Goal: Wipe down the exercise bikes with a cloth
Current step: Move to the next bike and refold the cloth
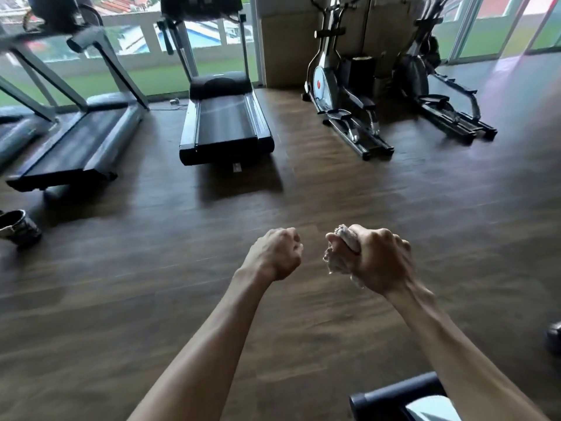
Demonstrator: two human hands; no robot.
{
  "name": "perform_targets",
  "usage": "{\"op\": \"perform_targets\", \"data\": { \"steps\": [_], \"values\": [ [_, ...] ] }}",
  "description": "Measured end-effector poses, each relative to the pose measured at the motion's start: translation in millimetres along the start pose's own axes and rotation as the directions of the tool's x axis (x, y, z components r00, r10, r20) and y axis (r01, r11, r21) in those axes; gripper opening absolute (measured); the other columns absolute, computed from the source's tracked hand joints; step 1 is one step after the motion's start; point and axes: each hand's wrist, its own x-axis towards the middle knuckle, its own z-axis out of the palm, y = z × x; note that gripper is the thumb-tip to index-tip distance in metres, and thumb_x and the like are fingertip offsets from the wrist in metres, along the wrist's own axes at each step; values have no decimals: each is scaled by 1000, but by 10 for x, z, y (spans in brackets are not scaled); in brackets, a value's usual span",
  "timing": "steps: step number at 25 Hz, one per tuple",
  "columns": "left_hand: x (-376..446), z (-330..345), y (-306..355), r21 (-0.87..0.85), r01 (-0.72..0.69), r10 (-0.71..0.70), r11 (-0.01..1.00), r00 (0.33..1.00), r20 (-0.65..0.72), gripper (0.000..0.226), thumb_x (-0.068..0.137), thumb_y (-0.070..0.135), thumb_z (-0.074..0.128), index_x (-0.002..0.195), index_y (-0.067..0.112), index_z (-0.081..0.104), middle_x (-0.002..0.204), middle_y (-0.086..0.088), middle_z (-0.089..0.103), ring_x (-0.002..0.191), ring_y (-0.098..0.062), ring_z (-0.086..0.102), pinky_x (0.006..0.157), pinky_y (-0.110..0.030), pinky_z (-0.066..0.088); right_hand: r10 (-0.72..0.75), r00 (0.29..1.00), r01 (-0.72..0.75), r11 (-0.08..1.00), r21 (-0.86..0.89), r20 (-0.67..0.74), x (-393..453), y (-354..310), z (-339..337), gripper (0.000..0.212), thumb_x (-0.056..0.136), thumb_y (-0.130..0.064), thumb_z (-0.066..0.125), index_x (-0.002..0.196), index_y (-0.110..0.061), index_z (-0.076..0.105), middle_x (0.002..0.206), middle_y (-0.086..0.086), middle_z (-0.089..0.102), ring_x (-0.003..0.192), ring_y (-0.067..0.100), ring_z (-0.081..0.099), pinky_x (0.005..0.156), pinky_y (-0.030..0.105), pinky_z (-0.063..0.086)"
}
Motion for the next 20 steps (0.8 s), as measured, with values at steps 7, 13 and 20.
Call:
{"op": "perform_targets", "data": {
  "steps": [7, 13, 20],
  "values": [
    [1903, 37, 603, 11, -251, 249, 968, 964, 87, 28, 96, 38, 52, 116, 25, 67, 122, 0, 69, 112, -27, 64, 95, -41, 54, 171, 981, -180, 978, -105, -92, 1172, 907, 18, 59, 90, -76, 40, 90, -21, 64, 84, 2, 74, 93, 30, 69, 67, 31, 37],
    [3457, 319, 1531, 18, -524, 505, 851, 829, 242, 24, 97, 39, 53, 111, 23, 66, 117, -1, 69, 110, -28, 64, 93, -43, 53, 408, 878, -449, 884, -131, -251, 1954, 1766, -166, 56, 92, -74, 41, 90, -23, 63, 78, 1, 73, 88, 29, 70, 67, 33, 44],
    [4532, 1171, 3277, -67, -781, 743, 621, 560, 366, 21, 97, 34, 50, 107, 23, 65, 109, -2, 68, 103, -30, 64, 86, -43, 54, 593, 668, -704, 700, -122, -449, 2150, 3238, -716, 61, 89, -77, 37, 85, -22, 62, 74, -1, 70, 81, 27, 70, 65, 34, 48]
  ]
}}
